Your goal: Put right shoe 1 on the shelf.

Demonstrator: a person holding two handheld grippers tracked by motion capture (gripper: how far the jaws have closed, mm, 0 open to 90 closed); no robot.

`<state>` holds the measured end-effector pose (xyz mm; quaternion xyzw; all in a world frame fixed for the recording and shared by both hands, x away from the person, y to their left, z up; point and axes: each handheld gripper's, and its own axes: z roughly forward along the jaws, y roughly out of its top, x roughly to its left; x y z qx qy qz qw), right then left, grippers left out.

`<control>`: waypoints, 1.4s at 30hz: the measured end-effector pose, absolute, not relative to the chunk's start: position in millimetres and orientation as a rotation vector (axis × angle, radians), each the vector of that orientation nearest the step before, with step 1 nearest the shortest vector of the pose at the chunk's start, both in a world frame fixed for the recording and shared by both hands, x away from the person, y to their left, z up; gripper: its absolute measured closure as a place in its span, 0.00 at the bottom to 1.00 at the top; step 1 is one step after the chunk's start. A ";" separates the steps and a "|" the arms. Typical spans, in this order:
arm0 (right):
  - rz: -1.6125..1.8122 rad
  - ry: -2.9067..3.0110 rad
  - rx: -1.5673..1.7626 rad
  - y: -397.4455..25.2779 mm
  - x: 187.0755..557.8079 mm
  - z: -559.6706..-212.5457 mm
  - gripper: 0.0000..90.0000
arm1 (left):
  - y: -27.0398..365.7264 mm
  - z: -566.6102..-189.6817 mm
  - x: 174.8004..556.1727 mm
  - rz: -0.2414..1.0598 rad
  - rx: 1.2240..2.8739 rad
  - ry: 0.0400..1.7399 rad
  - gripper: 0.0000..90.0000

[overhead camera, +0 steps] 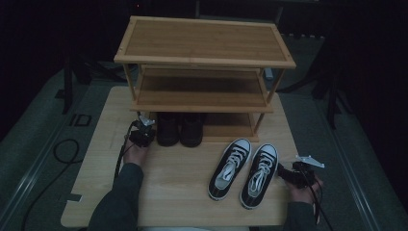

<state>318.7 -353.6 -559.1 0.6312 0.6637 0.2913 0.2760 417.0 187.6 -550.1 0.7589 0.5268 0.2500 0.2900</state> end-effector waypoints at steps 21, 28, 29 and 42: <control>0.783 1.782 1.697 -353.6 318.7 -559.1 0.25 | 176.6 -551.7 402.9 0.723 2.060 1.349 1.00; 0.781 1.784 1.698 -353.6 318.9 -558.9 0.25 | 180.6 -554.0 399.6 0.723 2.007 1.355 0.95; 0.778 1.787 1.699 -353.6 319.2 -558.6 0.26 | 181.0 -554.6 399.0 0.726 2.000 1.356 0.94; 0.916 1.815 1.626 -337.0 299.3 -521.4 0.58 | 183.0 -560.5 395.7 0.758 1.936 1.367 0.89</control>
